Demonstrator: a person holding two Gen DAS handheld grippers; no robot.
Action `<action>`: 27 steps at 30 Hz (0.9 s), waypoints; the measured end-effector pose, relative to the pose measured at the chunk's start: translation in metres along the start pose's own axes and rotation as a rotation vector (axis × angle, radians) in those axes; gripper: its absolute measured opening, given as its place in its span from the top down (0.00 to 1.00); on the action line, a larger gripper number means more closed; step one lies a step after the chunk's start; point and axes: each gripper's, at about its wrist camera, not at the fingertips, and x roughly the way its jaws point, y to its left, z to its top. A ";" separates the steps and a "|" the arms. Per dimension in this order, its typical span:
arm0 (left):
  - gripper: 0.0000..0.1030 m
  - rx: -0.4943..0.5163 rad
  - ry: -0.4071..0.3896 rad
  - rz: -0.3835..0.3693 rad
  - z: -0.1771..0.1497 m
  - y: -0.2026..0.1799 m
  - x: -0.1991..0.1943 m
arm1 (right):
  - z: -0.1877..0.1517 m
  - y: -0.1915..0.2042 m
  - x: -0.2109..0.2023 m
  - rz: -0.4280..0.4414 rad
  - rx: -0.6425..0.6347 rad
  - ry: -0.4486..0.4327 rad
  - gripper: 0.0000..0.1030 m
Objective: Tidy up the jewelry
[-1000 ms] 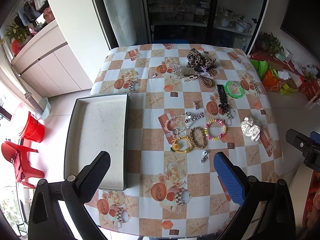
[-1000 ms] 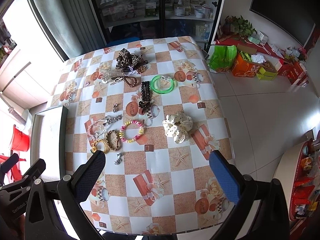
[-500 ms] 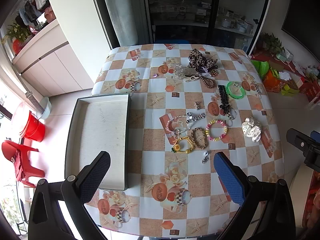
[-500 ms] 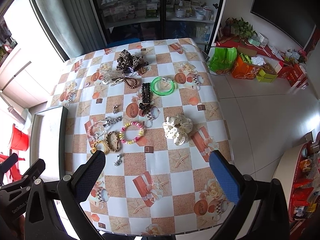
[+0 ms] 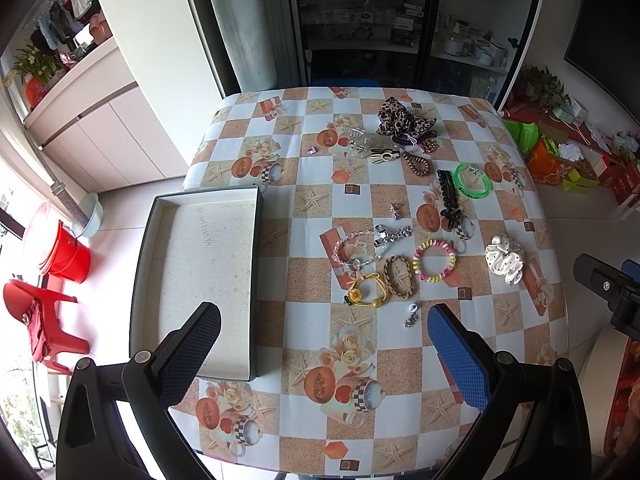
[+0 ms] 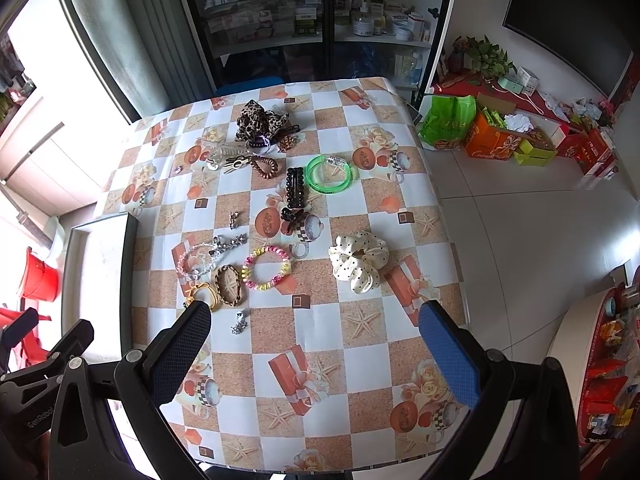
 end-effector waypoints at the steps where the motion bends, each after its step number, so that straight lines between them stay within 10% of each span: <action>1: 0.00 0.000 0.000 0.000 0.000 0.000 0.000 | 0.001 0.001 0.001 0.000 0.001 0.000 0.00; 27: 0.00 0.000 0.001 0.001 0.001 0.000 0.000 | -0.001 0.001 0.000 -0.004 -0.005 -0.003 0.00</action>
